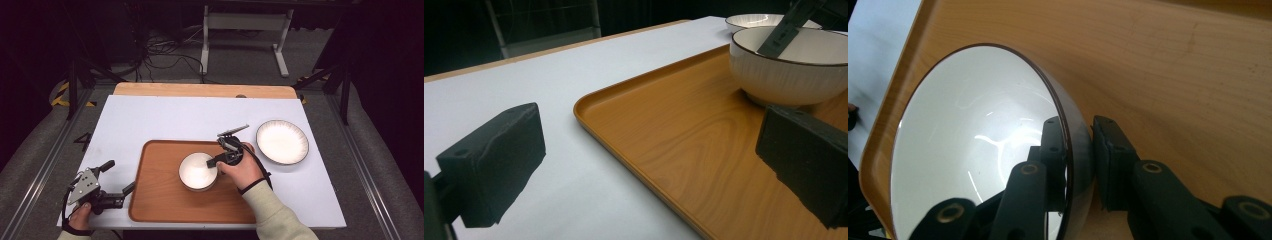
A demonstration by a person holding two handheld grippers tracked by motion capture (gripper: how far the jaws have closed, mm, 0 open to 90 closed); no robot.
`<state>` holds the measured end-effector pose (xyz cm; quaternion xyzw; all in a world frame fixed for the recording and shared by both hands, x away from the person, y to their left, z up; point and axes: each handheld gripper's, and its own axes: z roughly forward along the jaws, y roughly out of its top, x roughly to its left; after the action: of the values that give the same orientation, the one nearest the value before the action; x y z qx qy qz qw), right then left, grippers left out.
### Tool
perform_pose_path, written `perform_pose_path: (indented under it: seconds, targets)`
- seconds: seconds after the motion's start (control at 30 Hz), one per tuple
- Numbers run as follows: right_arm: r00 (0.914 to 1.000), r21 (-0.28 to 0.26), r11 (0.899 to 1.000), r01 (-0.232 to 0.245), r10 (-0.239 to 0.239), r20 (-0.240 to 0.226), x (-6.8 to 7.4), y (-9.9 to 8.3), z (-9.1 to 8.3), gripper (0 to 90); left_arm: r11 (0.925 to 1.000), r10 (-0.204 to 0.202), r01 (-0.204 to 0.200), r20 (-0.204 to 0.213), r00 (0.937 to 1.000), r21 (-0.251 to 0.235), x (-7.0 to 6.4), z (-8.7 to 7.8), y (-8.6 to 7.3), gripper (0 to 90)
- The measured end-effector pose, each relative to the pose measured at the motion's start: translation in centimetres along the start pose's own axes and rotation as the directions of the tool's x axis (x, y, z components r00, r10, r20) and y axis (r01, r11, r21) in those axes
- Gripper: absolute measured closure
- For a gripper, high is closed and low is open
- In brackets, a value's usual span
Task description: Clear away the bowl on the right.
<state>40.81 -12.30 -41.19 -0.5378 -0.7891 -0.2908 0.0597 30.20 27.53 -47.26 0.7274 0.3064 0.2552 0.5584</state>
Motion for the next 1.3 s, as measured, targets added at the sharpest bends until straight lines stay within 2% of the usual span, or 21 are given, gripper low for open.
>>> perform_pose_path:
  seconds: [0.1,0.33,0.5,0.67,0.73,0.77,0.8,0.83,0.97,1.07,1.13,1.27,1.3]
  targets:
    - [0.9999,0.000,1.000,0.009,-0.009,0.006,-0.1,-0.1,0.1,74.7,1.0000,0.001,-0.001,0.000,1.0000,-0.001,0.0,0.0,0.0,0.2]
    - [0.9998,-0.039,0.999,0.018,-0.017,0.010,-0.4,-0.1,-0.3,71.4,1.0000,0.001,-0.001,-0.001,1.0000,0.002,0.0,0.0,0.0,0.2]
    - [0.9990,-0.066,0.997,0.043,-0.042,0.015,-0.5,-0.2,-0.8,69.4,1.0000,-0.003,0.003,0.001,1.0000,0.005,0.1,0.0,0.0,0.2]
    - [0.9944,-0.141,0.984,0.105,-0.102,0.028,-0.2,-0.3,-1.8,65.6,1.0000,-0.001,0.001,0.000,1.0000,0.002,0.0,0.0,0.0,0.2]
    - [0.9903,-0.182,0.973,0.139,-0.136,0.030,0.0,-0.3,-2.4,64.0,1.0000,0.001,-0.001,-0.001,1.0000,0.002,0.0,0.0,0.0,0.2]
    - [0.9903,-0.182,0.973,0.139,-0.136,0.030,0.0,-0.3,-2.4,64.0,1.0000,0.001,-0.001,-0.001,1.0000,0.002,0.0,0.0,0.0,0.2]
    - [0.9859,-0.218,0.961,0.167,-0.163,0.036,0.2,-0.4,-2.9,62.4,1.0000,0.001,-0.001,-0.001,1.0000,0.002,0.0,0.0,0.0,0.2]
    - [0.9859,-0.218,0.961,0.167,-0.163,0.036,0.2,-0.4,-2.9,62.4,1.0000,0.001,-0.001,-0.001,1.0000,0.002,0.0,0.0,0.0,0.2]
    - [0.9737,-0.290,0.930,0.227,-0.223,0.048,0.6,-0.8,-4.0,58.9,1.0000,0.000,0.000,0.000,1.0000,0.003,0.0,0.0,0.0,0.2]
    - [0.9580,-0.348,0.894,0.283,-0.281,0.055,0.8,-1.2,-4.6,56.0,1.0000,0.000,0.000,0.000,1.0000,0.002,0.0,0.0,0.0,0.2]
    - [0.9453,-0.389,0.864,0.319,-0.319,0.067,0.9,-1.4,-5.0,54.3,1.0000,-0.001,0.001,-0.003,1.0000,0.002,0.0,0.0,0.0,0.2]
    - [0.9264,-0.445,0.818,0.363,-0.368,0.079,0.8,-1.9,-5.6,50.2,1.0000,0.001,-0.001,-0.002,1.0000,0.002,0.0,0.0,0.0,0.2]
    - [0.9228,-0.453,0.811,0.370,-0.377,0.081,0.8,-1.9,-5.6,49.0,1.0000,0.002,-0.002,-0.001,1.0000,0.003,0.0,0.0,0.0,0.2]
